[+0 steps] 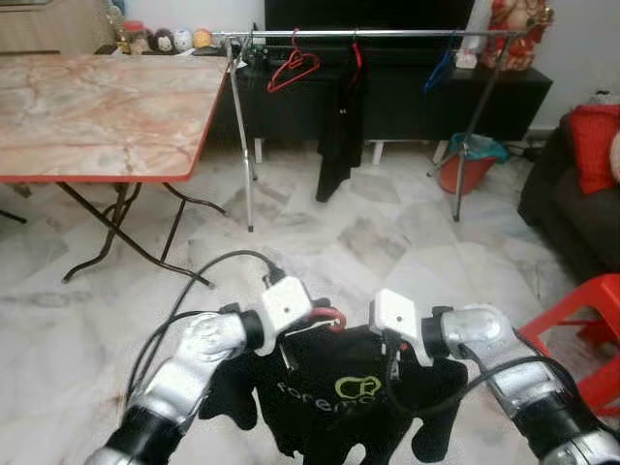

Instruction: Hang hanger

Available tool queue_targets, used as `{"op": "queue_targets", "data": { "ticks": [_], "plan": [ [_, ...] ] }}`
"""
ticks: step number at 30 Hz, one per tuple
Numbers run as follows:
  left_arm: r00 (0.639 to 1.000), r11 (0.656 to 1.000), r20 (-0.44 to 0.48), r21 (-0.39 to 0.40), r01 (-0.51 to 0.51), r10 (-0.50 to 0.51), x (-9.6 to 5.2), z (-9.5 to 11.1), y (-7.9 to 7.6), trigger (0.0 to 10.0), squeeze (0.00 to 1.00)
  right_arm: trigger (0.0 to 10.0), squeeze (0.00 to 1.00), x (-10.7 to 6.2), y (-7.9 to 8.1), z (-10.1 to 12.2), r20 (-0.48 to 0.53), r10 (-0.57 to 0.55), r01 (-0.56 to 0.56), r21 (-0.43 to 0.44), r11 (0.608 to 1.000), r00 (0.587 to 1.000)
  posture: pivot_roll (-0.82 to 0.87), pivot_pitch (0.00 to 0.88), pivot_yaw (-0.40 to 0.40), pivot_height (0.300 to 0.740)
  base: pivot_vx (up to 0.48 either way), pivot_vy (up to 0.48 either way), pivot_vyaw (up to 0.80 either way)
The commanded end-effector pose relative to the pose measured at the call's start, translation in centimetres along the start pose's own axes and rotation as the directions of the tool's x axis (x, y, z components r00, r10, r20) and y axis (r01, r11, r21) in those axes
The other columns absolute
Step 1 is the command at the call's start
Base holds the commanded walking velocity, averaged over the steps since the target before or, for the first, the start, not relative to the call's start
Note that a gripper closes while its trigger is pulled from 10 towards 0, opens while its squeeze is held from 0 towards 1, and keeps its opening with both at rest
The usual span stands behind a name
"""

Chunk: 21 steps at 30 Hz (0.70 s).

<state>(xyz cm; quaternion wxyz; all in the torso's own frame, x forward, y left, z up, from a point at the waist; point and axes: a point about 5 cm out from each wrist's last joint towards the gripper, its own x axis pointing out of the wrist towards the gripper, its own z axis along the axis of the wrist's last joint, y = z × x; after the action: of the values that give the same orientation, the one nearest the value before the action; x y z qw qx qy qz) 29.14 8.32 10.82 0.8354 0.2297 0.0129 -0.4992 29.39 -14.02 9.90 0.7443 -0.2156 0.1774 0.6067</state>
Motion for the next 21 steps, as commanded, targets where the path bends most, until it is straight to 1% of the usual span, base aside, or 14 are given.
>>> {"op": "queue_targets", "data": {
  "ticks": [1,2,4,6,7,10,11,14,17,18,19,21],
  "plan": [
    [0.996,0.998,-0.075,0.035,0.042,-0.039,0.9,-1.3,-0.8,10.0,0.00,10.0,0.00,0.4,-0.9,1.0,-0.017,-0.018,0.017,-0.060,0.998,1.000,0.04,0.017,-0.044,0.740,0.000,0.000,0.00],
    [0.996,0.998,-0.080,0.033,0.049,-0.046,1.0,-1.3,-0.9,10.0,0.00,10.0,0.00,0.5,-1.1,1.0,-0.024,-0.025,0.023,-0.062,0.998,0.999,0.04,0.018,-0.043,0.740,0.000,0.000,0.00],
    [0.993,0.992,-0.099,0.099,0.080,-0.070,1.5,-1.1,-1.1,10.0,0.00,10.0,0.00,1.3,-1.7,0.8,-0.049,-0.051,0.048,-0.062,0.997,0.998,0.04,0.022,-0.036,0.740,0.000,0.000,0.00],
    [0.990,0.989,-0.110,0.113,0.097,-0.084,1.5,-1.2,-1.2,10.0,0.00,10.0,0.00,1.8,-1.9,0.7,-0.054,-0.061,0.058,-0.052,0.997,0.997,0.04,0.025,-0.028,0.740,0.000,0.000,0.00],
    [0.986,0.986,-0.133,0.125,0.113,-0.096,1.5,-1.5,-1.3,10.0,0.00,10.0,0.00,2.4,-2.1,0.4,-0.069,-0.083,0.081,-0.032,0.996,0.994,0.04,0.025,-0.028,0.740,0.000,0.000,0.00],
    [0.972,0.976,-0.198,0.145,0.160,-0.129,1.2,-2.4,-1.5,10.0,0.00,10.0,0.00,3.0,-1.7,-0.1,-0.104,-0.072,0.069,-0.034,0.997,0.992,0.05,0.031,-0.024,0.740,0.000,0.000,0.00],
    [0.963,0.971,-0.223,0.151,0.187,-0.151,1.2,-2.8,-1.6,10.0,0.00,10.0,0.00,3.2,-1.4,-0.1,-0.097,-0.060,0.057,-0.034,0.998,0.993,0.05,0.031,-0.022,0.740,0.000,0.000,0.00],
    [0.953,0.967,-0.250,0.145,0.210,-0.170,1.4,-3.3,-1.7,10.0,0.00,10.0,0.00,3.3,-1.3,0.0,-0.076,-0.055,0.053,-0.034,0.998,0.996,0.05,0.033,-0.017,0.740,0.000,0.000,0.00],
    [0.958,0.965,-0.255,0.192,0.181,-0.129,1.4,-3.5,-1.3,10.0,0.00,10.0,0.00,3.1,-1.6,0.0,-0.063,-0.057,0.055,-0.030,0.998,0.996,0.04,0.037,-0.017,0.740,0.000,0.000,0.00],
    [0.968,0.978,-0.237,0.169,0.125,-0.082,1.1,-3.4,-0.6,10.0,0.00,10.0,0.00,2.7,-1.7,-0.4,-0.079,-0.060,0.057,-0.031,0.998,0.995,0.04,0.040,-0.016,0.740,0.000,0.000,0.00],
    [0.968,0.978,-0.237,0.169,0.125,-0.082,1.1,-3.4,-0.6,10.0,0.00,10.0,0.00,2.7,-1.7,-0.4,-0.079,-0.060,0.057,-0.031,0.998,0.995,0.04,0.040,-0.016,0.740,0.000,0.000,0.00],
    [0.981,0.989,-0.194,0.139,0.044,-0.016,0.2,-3.1,0.7,10.0,0.00,10.0,0.00,1.9,-1.7,-1.2,-0.110,-0.077,0.074,-0.034,0.997,0.991,0.04,0.040,-0.016,0.740,0.000,0.000,0.00]
  ]
}}
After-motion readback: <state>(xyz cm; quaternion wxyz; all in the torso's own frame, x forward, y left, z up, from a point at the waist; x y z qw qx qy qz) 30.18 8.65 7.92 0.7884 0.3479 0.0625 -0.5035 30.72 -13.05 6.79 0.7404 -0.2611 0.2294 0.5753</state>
